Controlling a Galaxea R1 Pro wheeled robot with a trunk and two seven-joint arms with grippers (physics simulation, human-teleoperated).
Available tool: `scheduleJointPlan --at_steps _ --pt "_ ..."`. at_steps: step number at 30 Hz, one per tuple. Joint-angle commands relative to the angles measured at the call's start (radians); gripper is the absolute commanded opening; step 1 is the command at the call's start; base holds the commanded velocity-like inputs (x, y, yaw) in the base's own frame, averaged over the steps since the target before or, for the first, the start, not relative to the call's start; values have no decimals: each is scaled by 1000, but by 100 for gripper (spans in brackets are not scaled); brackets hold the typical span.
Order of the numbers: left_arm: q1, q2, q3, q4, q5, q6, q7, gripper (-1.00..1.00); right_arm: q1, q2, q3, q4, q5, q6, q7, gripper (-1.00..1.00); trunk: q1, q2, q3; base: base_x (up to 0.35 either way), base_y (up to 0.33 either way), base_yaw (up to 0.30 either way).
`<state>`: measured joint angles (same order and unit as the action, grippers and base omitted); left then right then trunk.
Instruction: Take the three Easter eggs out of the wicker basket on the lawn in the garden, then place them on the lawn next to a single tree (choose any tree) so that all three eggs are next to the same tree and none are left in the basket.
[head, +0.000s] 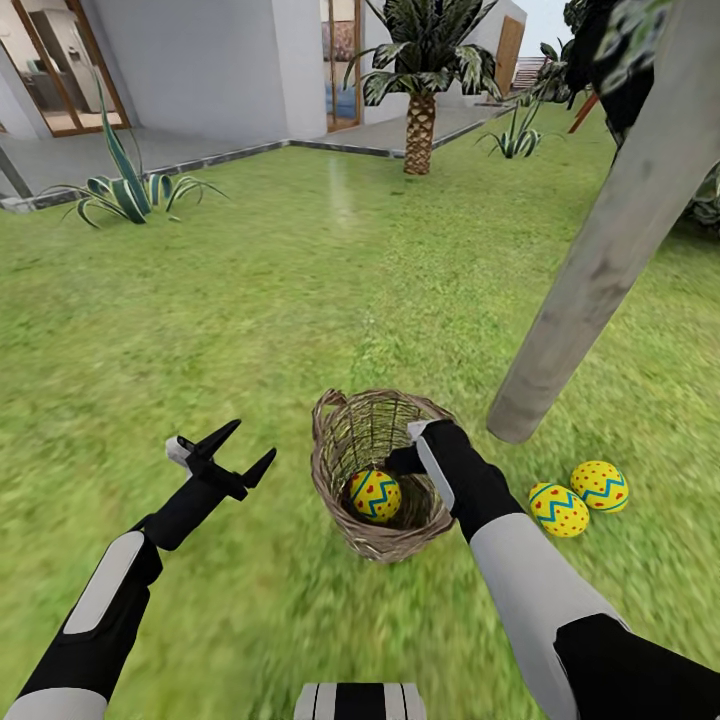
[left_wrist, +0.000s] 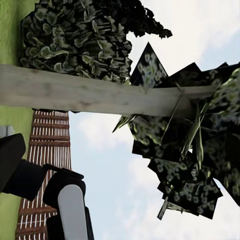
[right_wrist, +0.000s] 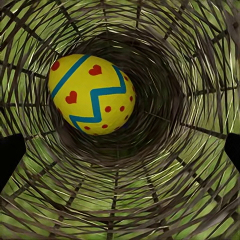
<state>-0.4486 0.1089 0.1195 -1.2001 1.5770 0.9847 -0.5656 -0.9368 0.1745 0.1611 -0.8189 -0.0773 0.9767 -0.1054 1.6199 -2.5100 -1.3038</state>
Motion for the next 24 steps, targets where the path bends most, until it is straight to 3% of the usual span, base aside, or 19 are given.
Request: scheduleJointPlan --at_steps 1,16,24 --pt "-1 0 1 1 -1 5 -4 100 0 0 2 -1 -9 3 -10 100 0 0 -1 32 0 0" --pt "-1 -2 0 2 0 5 -3 100 0 0 4 -39 -12 13 -8 100 0 0 -1 126 60 0" --pt "-1 -9 -1 4 0 5 -3 100 0 0 6 107 -12 2 -8 100 0 0 -1 29 28 0"
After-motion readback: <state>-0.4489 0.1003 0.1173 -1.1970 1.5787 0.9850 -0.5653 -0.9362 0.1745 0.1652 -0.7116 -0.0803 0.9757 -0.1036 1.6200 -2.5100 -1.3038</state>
